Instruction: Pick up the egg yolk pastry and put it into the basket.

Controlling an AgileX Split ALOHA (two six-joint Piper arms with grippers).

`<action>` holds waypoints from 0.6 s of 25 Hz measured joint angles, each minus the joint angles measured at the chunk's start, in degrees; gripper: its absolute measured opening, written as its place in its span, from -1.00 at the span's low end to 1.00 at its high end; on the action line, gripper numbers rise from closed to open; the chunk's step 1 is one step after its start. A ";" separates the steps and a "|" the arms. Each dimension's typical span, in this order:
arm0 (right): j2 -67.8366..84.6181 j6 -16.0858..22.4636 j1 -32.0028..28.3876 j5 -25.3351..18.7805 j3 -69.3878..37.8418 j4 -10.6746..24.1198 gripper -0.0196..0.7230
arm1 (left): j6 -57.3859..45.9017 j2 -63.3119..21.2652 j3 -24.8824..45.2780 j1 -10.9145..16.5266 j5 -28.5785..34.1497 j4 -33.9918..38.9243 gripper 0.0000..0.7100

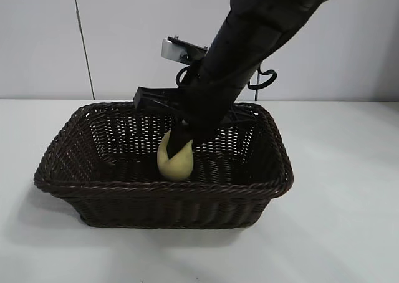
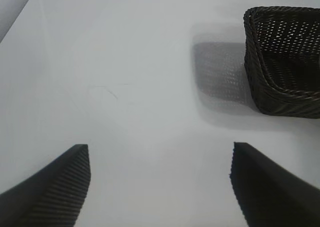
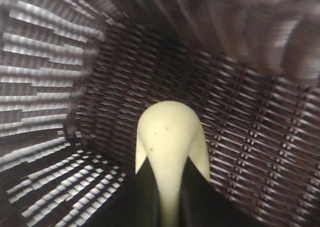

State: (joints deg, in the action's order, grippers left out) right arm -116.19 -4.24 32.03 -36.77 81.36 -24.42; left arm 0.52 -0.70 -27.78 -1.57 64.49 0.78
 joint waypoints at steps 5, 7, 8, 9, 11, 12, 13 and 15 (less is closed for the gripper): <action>3.04 0.31 0.00 -2.12 0.70 0.56 0.49 | 0.00 0.00 0.00 0.00 0.00 0.00 0.59; 4.20 2.43 0.00 -5.86 3.55 2.34 0.50 | 0.00 0.00 0.00 0.00 0.00 0.00 0.59; 4.49 3.56 0.00 -8.15 5.22 3.63 0.50 | 0.00 0.00 0.00 0.00 0.00 0.00 0.59; 4.55 5.03 0.00 -11.31 7.28 5.45 0.50 | 0.00 0.00 0.00 0.00 0.00 0.00 0.59; 4.60 7.58 0.00 -17.92 11.43 9.05 0.50 | 0.00 0.00 0.00 0.00 0.00 0.00 0.59; 4.60 8.51 0.00 -20.61 13.05 10.80 0.50 | 0.00 0.00 0.00 0.00 0.00 0.00 0.59; 4.60 9.46 0.00 -23.63 14.56 13.02 0.50 | 0.00 0.00 0.00 0.00 0.00 0.00 0.59; 4.60 11.32 0.00 -28.29 17.80 17.46 0.51 | 0.00 0.00 0.00 0.00 0.00 0.00 0.59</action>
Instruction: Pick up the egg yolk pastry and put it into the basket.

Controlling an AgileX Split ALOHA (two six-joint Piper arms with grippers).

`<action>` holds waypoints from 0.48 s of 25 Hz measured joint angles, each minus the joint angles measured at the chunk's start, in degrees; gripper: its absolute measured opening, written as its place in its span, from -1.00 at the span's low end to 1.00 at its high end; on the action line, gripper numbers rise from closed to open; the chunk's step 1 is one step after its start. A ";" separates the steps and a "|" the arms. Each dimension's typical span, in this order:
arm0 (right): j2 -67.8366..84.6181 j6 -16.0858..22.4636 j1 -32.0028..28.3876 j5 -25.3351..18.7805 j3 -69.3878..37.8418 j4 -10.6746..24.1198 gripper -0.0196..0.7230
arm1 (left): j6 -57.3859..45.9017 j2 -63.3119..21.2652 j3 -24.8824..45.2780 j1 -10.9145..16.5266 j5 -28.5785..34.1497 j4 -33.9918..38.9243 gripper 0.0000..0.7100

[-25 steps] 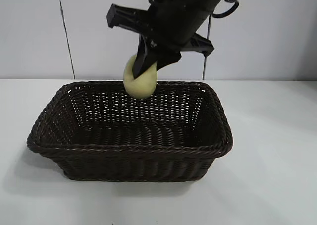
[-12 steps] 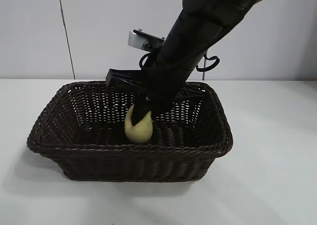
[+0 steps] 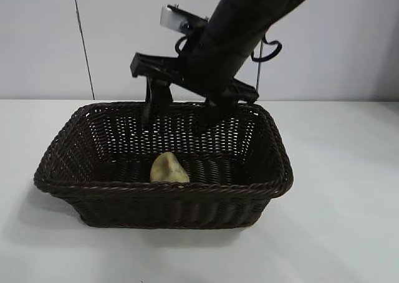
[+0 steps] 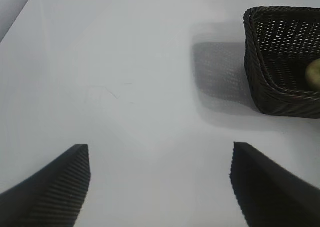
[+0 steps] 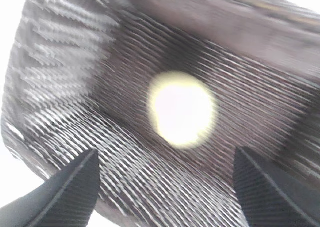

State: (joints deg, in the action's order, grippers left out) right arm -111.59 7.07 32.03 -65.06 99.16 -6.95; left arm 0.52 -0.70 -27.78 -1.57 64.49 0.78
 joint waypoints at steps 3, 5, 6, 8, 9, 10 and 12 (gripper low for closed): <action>0.07 3.16 0.00 -4.27 1.69 5.51 0.50 | 0.00 0.00 0.00 0.00 0.00 0.00 0.59; 0.07 4.55 0.00 -4.75 1.81 7.97 0.50 | 0.00 0.00 0.00 0.00 0.00 0.00 0.59; 0.07 4.85 -0.14 -4.95 1.86 8.38 0.50 | 0.00 0.00 0.00 0.00 0.00 0.00 0.59; 0.07 5.06 -0.59 -5.22 1.86 8.65 0.50 | 0.00 0.00 0.00 0.00 0.00 0.00 0.59; 0.07 5.10 -0.94 -5.37 1.86 8.65 0.50 | 0.00 0.00 0.00 0.00 0.00 0.00 0.59; 0.07 5.10 -1.58 -5.45 1.86 8.77 0.50 | 0.00 0.00 0.00 0.00 0.00 0.00 0.59; 0.07 4.98 -3.50 -5.50 1.86 9.21 0.50 | 0.00 0.00 0.00 0.00 0.00 0.00 0.59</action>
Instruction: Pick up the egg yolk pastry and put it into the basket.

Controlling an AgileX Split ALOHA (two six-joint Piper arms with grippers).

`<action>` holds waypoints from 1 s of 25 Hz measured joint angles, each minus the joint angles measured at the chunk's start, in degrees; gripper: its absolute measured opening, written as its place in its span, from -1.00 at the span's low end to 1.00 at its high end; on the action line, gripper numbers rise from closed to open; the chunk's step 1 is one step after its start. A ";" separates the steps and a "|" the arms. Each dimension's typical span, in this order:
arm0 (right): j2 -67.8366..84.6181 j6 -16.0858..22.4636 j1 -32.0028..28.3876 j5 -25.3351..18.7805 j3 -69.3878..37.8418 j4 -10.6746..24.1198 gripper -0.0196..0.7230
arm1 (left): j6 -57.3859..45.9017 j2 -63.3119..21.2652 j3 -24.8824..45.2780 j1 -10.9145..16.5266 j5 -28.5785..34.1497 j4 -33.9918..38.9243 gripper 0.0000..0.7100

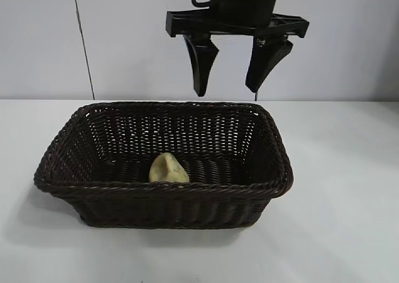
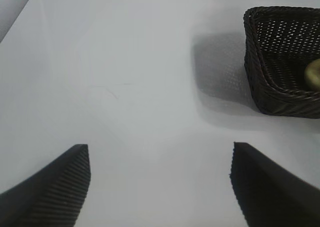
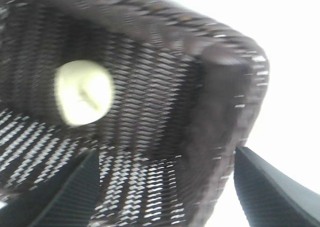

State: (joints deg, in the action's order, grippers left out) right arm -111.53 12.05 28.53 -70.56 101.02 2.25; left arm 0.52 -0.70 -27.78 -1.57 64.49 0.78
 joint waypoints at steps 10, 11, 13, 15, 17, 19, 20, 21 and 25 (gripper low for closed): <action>0.00 -1.16 -17.70 0.00 0.00 1.83 0.50 | 0.00 0.00 0.00 0.00 0.00 0.00 0.59; 0.00 -1.16 -19.55 0.00 0.00 1.83 0.50 | 0.00 0.00 0.00 0.00 0.00 0.00 0.59; 0.00 -1.42 -22.68 0.00 0.00 1.86 0.50 | 0.00 0.00 0.00 0.00 0.00 0.00 0.59; 0.00 -2.24 -24.70 -0.01 0.00 1.56 0.50 | 0.00 0.00 0.00 0.00 0.00 0.00 0.59; 0.00 -3.10 -25.65 -0.01 0.00 0.78 0.50 | 0.00 0.00 0.00 0.00 0.00 0.00 0.59; 0.00 -3.36 -25.65 -0.01 0.00 0.05 0.50 | 0.00 0.00 0.00 0.00 0.00 0.00 0.59; 0.00 -3.36 -25.65 -0.01 0.00 -0.10 0.50 | 0.00 0.00 0.00 0.00 0.00 0.00 0.59; 0.00 -3.36 -25.65 -0.01 0.00 -0.30 0.50 | 0.00 0.00 0.00 0.00 0.00 0.00 0.59; 1.15 -3.80 -25.65 0.07 -2.02 -1.48 0.50 | 0.00 0.00 0.00 0.00 0.00 0.00 0.59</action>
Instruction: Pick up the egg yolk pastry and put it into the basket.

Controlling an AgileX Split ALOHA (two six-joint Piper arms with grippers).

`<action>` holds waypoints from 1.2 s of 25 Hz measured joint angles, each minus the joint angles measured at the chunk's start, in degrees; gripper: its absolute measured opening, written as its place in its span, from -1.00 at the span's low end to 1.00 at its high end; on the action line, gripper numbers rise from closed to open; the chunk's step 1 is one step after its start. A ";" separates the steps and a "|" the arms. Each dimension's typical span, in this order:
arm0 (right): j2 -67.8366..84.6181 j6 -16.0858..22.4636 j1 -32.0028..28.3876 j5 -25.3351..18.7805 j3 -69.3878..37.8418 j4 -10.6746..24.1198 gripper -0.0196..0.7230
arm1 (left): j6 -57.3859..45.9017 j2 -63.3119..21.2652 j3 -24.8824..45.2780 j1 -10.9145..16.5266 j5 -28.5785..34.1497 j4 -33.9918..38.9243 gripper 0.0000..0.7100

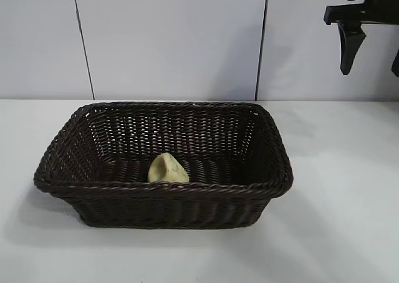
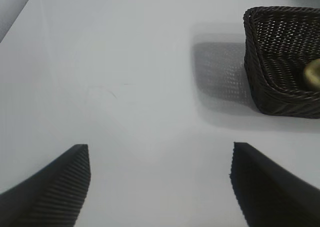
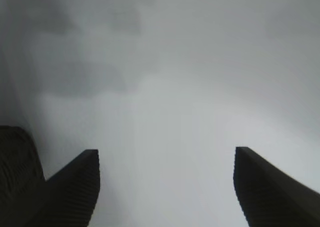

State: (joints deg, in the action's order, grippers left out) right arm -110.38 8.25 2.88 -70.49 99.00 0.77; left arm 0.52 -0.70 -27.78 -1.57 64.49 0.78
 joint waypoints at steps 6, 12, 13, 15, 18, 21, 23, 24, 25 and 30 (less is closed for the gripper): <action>9.55 -1.06 0.00 0.00 -13.26 -0.39 0.50 | 0.00 0.00 0.00 0.00 0.00 0.00 0.59; 23.81 -2.57 0.00 0.00 -28.96 -0.77 0.50 | 0.00 0.00 0.00 0.00 0.00 0.00 0.59; 26.54 -2.76 0.00 0.00 -31.84 -0.77 0.50 | 0.00 0.00 0.00 0.00 0.00 0.00 0.59; 31.65 -3.16 0.00 0.00 -37.14 -0.77 0.50 | 0.00 0.00 0.00 0.00 0.00 0.00 0.59; 40.24 -3.83 0.00 1.39 -45.28 -0.77 0.50 | 0.00 0.00 0.00 0.00 0.00 0.00 0.59; 48.60 -5.07 0.00 3.26 -53.45 -0.77 0.50 | 0.00 0.00 0.00 0.00 0.00 0.00 0.59; 54.13 -5.38 0.00 4.81 -57.96 -0.77 0.50 | 0.00 0.00 0.00 0.00 0.00 0.00 0.59; 57.60 -5.50 0.00 5.55 -60.57 -0.77 0.50 | 0.00 0.00 0.00 0.00 0.00 0.00 0.59; 60.02 -5.52 0.00 6.36 -62.31 -0.77 0.50 | 0.00 0.00 0.00 0.00 0.00 0.00 0.59; 72.93 -6.08 0.00 8.52 -70.46 -0.77 0.50 | 0.00 0.00 0.00 0.00 0.00 0.00 0.59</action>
State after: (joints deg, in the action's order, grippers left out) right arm -37.45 2.17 2.88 -61.97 28.54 0.00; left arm 0.52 -0.70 -27.78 -1.57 64.49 0.78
